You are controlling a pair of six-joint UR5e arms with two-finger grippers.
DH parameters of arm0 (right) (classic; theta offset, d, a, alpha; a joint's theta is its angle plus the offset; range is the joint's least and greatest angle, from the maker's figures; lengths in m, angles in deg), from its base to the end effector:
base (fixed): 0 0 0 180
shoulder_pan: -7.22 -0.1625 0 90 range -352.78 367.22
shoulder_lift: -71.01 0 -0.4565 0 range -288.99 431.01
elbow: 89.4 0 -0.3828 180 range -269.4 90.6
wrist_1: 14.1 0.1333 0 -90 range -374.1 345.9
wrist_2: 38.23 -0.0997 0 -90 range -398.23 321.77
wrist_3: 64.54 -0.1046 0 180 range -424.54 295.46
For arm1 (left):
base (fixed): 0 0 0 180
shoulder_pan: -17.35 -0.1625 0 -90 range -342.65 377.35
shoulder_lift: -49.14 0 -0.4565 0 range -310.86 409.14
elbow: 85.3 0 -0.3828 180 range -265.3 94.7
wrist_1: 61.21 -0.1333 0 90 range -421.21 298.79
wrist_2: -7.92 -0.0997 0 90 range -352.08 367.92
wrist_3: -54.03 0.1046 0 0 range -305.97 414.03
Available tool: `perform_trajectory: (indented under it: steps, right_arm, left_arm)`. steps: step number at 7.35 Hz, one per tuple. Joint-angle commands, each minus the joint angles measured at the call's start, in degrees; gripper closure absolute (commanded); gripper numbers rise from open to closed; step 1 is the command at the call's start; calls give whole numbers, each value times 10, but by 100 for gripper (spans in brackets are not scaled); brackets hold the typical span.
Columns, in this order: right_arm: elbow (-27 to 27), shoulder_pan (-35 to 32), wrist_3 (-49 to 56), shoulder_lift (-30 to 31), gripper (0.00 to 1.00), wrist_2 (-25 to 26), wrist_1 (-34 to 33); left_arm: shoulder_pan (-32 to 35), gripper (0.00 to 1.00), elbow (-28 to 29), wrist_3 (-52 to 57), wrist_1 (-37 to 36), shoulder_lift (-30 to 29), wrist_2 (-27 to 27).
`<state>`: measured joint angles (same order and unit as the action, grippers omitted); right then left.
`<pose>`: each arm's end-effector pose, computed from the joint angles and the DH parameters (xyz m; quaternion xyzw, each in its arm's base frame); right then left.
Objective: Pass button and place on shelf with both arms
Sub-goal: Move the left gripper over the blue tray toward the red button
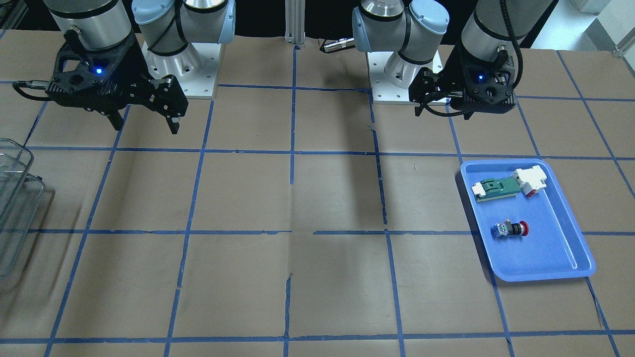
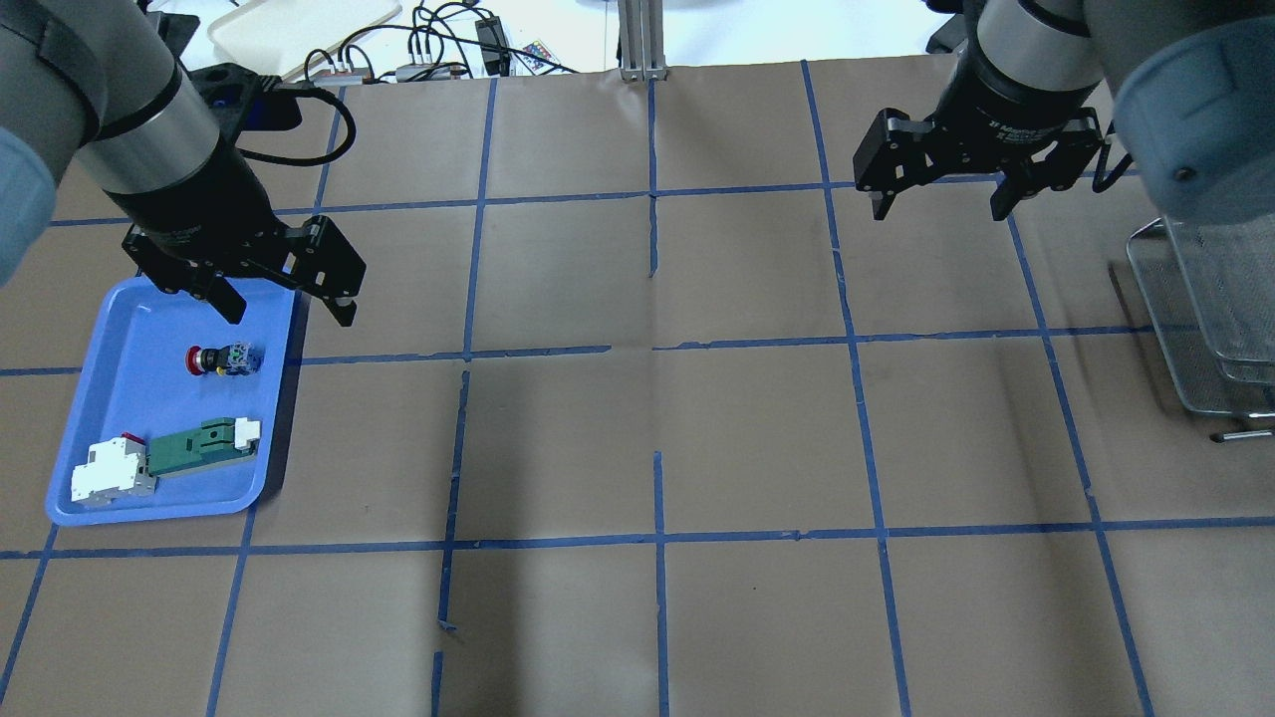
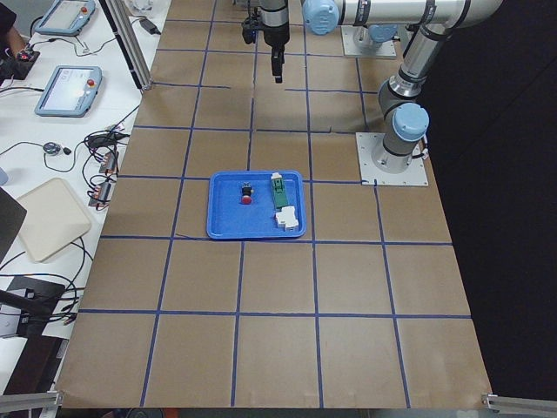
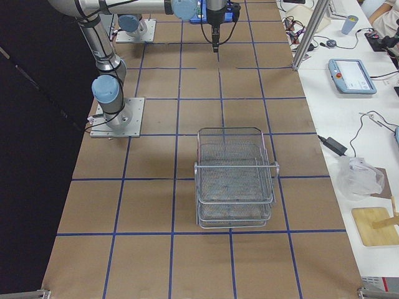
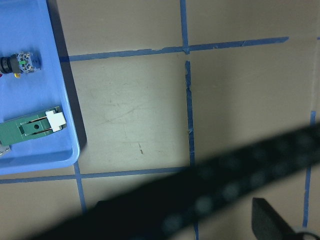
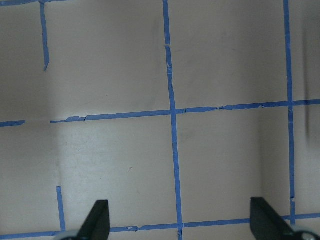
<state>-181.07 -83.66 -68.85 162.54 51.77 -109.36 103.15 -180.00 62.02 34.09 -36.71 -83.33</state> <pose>0.1406 -0.4771 0.5226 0.0299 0.9986 -0.0446 0.0020 -0.0986 -0.4467 0.4999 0.0336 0.9981 0.0519 0.0054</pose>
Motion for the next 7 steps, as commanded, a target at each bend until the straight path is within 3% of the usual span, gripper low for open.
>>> perform_trajectory:
  steps: [1,7]
  right_arm:
    - [-1,0,0,1,0,1,2]
    - [-2,-2,2,3,0,0,2]
  left_arm:
    - [0,0,0,1,0,0,0]
    - [0,0,-1,-4,-2,-1,4]
